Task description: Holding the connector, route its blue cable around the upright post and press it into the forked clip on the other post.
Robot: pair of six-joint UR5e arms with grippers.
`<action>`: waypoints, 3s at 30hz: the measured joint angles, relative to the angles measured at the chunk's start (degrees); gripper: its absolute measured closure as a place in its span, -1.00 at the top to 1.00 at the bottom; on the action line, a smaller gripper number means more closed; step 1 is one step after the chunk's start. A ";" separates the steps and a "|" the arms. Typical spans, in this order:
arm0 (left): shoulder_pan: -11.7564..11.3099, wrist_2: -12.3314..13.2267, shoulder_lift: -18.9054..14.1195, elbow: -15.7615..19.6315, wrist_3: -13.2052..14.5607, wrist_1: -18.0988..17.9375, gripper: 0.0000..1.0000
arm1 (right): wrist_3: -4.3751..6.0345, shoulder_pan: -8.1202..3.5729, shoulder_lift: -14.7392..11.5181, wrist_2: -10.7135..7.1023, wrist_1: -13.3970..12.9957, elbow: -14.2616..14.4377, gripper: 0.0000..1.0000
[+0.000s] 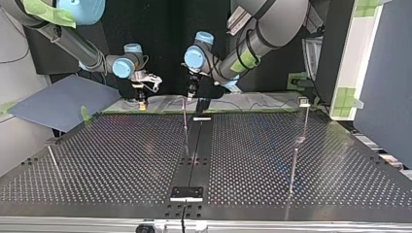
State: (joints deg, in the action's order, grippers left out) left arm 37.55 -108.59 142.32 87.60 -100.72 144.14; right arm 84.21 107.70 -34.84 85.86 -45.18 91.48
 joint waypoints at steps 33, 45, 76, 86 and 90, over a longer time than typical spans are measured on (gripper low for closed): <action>1.60 -0.83 -10.75 10.54 -4.76 -5.30 1.00 | 0.22 0.17 0.01 -0.78 0.99 -0.13 -0.76; 1.47 0.37 -16.98 16.78 -11.00 -6.14 1.00 | 0.74 0.24 0.00 -2.10 1.00 -0.34 -0.76; -0.40 -9.53 -32.79 32.58 -21.67 -11.40 1.00 | 1.94 0.40 0.06 -2.39 1.21 -0.36 -0.76; -0.50 -9.83 -37.94 35.02 -18.07 -14.50 1.00 | 1.94 0.43 0.04 -2.44 0.95 -0.37 -0.76; -0.52 -9.78 -39.92 35.05 -17.53 -16.22 1.00 | 1.94 0.46 0.04 -2.52 1.01 -0.37 -0.76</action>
State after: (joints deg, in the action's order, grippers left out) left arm 37.03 -118.37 102.40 122.65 -118.24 127.92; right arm 86.15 108.16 -34.80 83.35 -44.17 91.11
